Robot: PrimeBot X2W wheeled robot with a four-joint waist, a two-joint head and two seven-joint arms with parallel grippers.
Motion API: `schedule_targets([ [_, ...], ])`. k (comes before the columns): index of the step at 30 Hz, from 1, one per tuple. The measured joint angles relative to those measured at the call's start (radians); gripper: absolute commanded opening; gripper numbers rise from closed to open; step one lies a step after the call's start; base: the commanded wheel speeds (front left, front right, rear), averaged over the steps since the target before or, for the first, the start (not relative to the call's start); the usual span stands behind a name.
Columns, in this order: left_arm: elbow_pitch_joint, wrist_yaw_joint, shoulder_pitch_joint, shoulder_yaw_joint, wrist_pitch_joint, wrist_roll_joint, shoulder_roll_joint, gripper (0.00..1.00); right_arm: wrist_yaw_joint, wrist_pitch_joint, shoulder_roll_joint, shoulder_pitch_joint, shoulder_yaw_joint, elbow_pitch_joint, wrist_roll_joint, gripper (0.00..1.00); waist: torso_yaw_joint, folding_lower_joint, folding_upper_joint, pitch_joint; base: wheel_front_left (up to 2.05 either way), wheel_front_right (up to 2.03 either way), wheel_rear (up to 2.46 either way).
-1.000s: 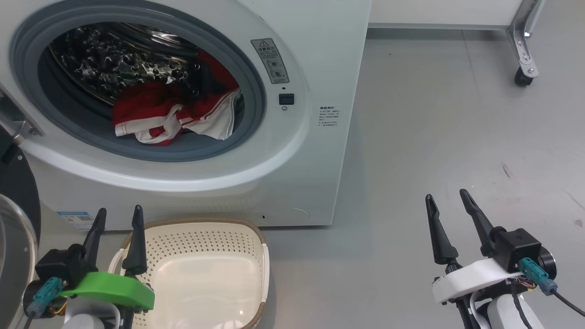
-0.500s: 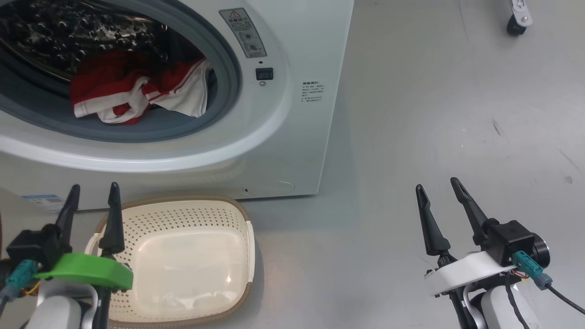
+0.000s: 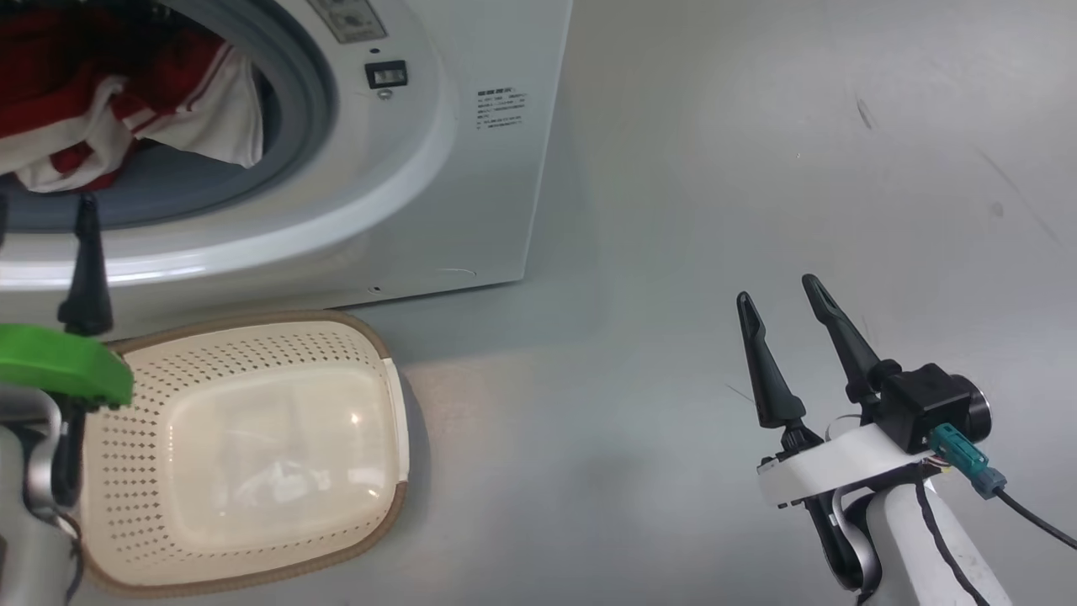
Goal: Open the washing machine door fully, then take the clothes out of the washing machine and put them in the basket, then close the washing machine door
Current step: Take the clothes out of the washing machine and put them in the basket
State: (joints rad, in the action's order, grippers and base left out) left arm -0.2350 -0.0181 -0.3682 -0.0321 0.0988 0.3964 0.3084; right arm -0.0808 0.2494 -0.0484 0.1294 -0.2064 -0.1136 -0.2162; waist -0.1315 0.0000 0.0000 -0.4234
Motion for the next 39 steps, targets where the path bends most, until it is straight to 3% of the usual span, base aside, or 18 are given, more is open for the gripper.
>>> schedule_targets([
  [12, -0.117, 0.076, -0.215, 0.046, -0.153, -0.038, 0.100, 1.00, 0.005, 0.002, 0.000, 0.067, -0.066, 0.010, -0.060, 1.00, -0.114, 0.0000, 0.0000, -0.112, 0.00, 0.00, 0.00],
  [20, -0.205, 0.094, -0.315, 0.049, -0.222, -0.075, 0.136, 1.00, 0.022, 0.002, 0.001, 0.081, -0.089, 0.010, -0.090, 1.00, -0.168, 0.0000, 0.0000, -0.158, 0.00, 0.00, 0.00],
  [39, -0.371, 0.119, -0.428, 0.033, -0.293, -0.152, 0.195, 1.00, 0.050, 0.002, 0.003, 0.100, -0.120, 0.005, -0.100, 1.00, -0.194, 0.0000, 0.0000, -0.177, 0.00, 0.00, 0.00],
])
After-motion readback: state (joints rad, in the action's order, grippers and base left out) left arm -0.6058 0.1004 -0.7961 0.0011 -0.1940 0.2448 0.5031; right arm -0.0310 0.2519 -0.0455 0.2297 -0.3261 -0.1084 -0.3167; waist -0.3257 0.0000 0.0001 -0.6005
